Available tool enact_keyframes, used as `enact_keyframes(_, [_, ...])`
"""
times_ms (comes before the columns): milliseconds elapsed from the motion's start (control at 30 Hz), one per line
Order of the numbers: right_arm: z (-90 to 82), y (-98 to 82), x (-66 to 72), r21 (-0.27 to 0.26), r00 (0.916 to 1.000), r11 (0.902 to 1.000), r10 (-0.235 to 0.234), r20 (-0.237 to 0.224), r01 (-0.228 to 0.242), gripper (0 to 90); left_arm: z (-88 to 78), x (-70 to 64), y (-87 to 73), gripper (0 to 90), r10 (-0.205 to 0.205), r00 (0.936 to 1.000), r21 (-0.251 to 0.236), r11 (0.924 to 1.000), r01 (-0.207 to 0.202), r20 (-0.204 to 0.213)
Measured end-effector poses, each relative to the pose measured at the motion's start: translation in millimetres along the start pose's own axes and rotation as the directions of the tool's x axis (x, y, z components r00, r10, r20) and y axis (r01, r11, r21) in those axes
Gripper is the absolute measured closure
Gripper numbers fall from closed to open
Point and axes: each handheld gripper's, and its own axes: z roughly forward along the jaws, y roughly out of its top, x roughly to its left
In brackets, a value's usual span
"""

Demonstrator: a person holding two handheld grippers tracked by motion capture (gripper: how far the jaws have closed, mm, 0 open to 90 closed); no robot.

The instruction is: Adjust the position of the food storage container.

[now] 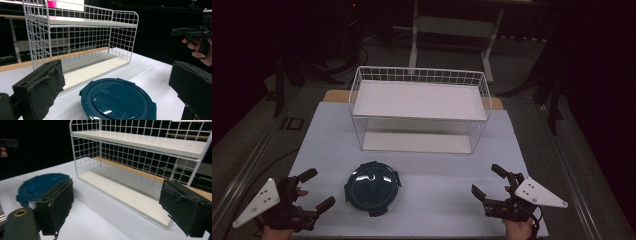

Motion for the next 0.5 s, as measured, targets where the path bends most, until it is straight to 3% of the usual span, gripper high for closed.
enact_keyframes(200, [-1.0,7.4,4.7,0.007,0.9999,0.9999,-0.013,-0.002,0.013,11.2,-3.4,0.9,9.2,0.1,-0.004,1.0,-0.023,0.9997,0.004,0.007])
enact_keyframes(267, [-1.3,11.3,6.0,0.01,0.9997,0.9996,-0.026,0.003,0.026,11.2,-6.0,1.9,17.4,0.1,0.016,0.9999,-0.028,0.9995,-0.016,0.005])
enact_keyframes(433, [-5.0,18.4,4.0,-0.007,0.9998,0.9999,-0.015,-0.012,0.015,11.2,-11.2,4.9,21.5,0.1,0.009,0.9998,-0.004,1.0,-0.009,0.019])
enact_keyframes(467, [-5.9,20.4,2.8,-0.01,0.9999,0.9999,-0.013,-0.01,0.013,11.2,-13.5,5.7,20.8,0.2,-0.002,1.0,0.026,0.9997,0.001,0.004])
enact_keyframes(500, [-5.9,20.4,2.8,-0.01,0.9999,0.9999,-0.013,-0.01,0.013,11.2,-13.5,5.7,20.8,0.1,-0.002,1.0,0.026,0.9997,0.001,0.004])
